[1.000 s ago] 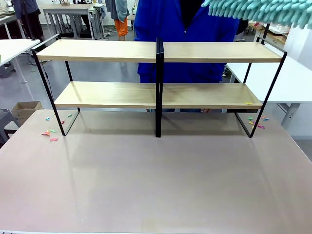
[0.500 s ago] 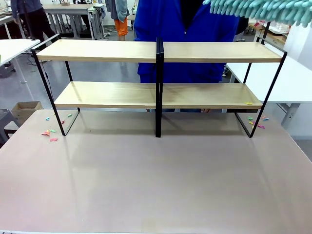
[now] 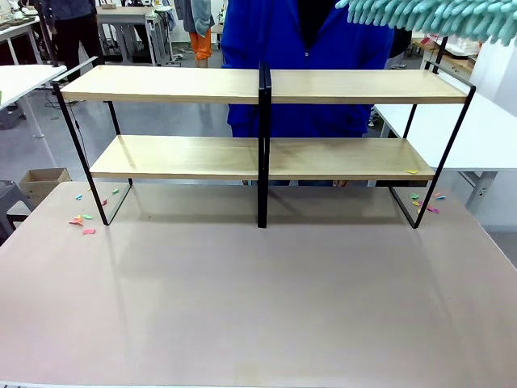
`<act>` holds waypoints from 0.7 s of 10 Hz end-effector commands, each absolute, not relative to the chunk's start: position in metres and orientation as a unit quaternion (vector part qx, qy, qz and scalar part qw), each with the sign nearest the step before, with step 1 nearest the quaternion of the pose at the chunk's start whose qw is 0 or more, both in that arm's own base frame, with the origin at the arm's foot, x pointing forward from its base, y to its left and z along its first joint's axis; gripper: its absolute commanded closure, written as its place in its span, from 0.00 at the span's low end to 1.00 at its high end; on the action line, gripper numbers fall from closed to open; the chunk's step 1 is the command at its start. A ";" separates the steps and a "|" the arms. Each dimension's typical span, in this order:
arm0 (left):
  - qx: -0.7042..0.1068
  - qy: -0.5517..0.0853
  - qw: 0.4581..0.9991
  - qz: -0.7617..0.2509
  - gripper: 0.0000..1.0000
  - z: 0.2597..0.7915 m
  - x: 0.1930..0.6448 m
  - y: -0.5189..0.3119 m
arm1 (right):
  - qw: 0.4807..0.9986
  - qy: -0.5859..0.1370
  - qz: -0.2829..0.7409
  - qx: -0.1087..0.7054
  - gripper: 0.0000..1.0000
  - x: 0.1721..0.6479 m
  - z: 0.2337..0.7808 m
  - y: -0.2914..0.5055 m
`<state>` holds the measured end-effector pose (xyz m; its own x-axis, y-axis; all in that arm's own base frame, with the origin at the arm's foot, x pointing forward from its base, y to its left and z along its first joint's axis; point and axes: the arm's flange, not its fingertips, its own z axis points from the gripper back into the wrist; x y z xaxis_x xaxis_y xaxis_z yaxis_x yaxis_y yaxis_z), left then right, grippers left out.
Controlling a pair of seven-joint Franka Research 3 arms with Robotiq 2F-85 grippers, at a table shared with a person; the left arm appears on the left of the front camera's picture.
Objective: Clean the shelves.
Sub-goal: Clean another randomly selected level of the Shelf with the Duster.
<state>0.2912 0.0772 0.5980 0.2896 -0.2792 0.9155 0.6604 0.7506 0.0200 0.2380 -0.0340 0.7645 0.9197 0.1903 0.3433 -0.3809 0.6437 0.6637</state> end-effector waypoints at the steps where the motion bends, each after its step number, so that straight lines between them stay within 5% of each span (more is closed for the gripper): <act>1: -0.189 -0.517 0.777 -0.305 0.00 0.597 0.292 0.078 | 0.891 -0.131 0.169 0.401 0.88 0.236 0.765 -0.035; 7: -0.189 -0.517 0.777 -0.305 0.00 0.597 0.292 0.078 | 0.891 -0.131 0.169 0.401 0.88 0.236 0.765 -0.035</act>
<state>0.2912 0.0772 0.5980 0.2896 -0.2792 0.9155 0.6604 0.7506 0.0200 0.2378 -0.0342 0.7644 0.9200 0.1904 0.3425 -0.3804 0.6438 0.6640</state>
